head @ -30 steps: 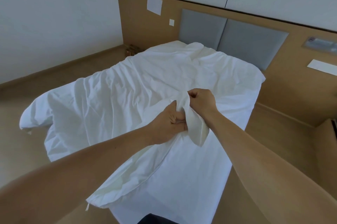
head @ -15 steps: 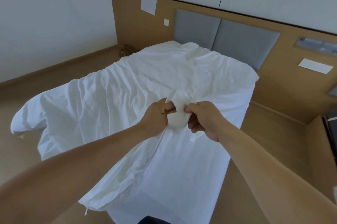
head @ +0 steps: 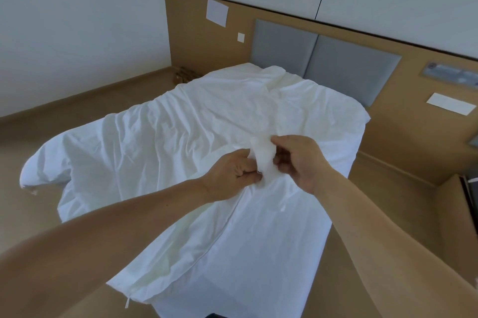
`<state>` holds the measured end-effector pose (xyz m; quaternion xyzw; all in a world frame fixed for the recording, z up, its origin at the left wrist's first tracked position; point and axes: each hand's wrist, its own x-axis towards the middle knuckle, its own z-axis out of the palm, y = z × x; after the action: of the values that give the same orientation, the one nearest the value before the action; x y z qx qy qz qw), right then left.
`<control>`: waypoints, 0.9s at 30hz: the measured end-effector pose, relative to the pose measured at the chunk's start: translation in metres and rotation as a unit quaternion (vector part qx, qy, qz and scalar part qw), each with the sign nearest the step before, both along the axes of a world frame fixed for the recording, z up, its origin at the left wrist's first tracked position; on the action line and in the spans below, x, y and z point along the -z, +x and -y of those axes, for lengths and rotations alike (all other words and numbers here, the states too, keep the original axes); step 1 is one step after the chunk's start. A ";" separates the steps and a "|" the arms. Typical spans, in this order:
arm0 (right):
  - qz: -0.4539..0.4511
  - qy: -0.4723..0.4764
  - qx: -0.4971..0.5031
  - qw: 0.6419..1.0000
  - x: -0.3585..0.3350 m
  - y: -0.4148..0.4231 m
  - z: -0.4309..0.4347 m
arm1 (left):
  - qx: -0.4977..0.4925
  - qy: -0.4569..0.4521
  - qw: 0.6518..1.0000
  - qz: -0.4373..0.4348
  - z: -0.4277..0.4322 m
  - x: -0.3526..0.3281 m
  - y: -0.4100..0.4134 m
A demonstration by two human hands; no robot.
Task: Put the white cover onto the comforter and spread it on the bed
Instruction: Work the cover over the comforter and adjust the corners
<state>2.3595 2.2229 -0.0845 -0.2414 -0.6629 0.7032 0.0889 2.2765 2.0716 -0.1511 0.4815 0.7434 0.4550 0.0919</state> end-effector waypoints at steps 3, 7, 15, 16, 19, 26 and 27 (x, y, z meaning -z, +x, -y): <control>-0.048 0.043 0.018 0.998 0.022 0.009 0.011 | -0.006 0.067 0.994 0.090 0.006 0.002 0.003; -0.126 0.168 -0.050 0.976 0.043 0.020 0.017 | -0.032 0.101 0.984 0.146 0.009 -0.008 0.001; -0.051 0.282 -0.061 0.956 0.044 0.003 0.009 | -0.023 0.067 0.985 0.160 0.011 -0.014 -0.005; -0.036 0.305 -0.056 0.950 0.043 0.000 0.010 | -0.029 0.059 0.984 0.163 0.013 -0.015 -0.007; -0.041 0.326 -0.016 0.944 0.036 -0.005 0.009 | -0.049 0.019 0.987 0.151 0.025 -0.015 -0.021; -0.112 0.330 0.002 0.937 0.022 0.010 -0.003 | -0.134 -0.281 0.912 -0.269 0.078 0.013 -0.097; -0.107 0.318 0.014 0.942 0.021 0.009 -0.006 | -0.137 -0.354 0.883 -0.276 0.079 0.014 -0.099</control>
<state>2.3684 2.2287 -0.1056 -0.1328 -0.8350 0.4766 0.2410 2.1775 1.9930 -0.1648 0.4163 0.9089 0.0182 -0.0161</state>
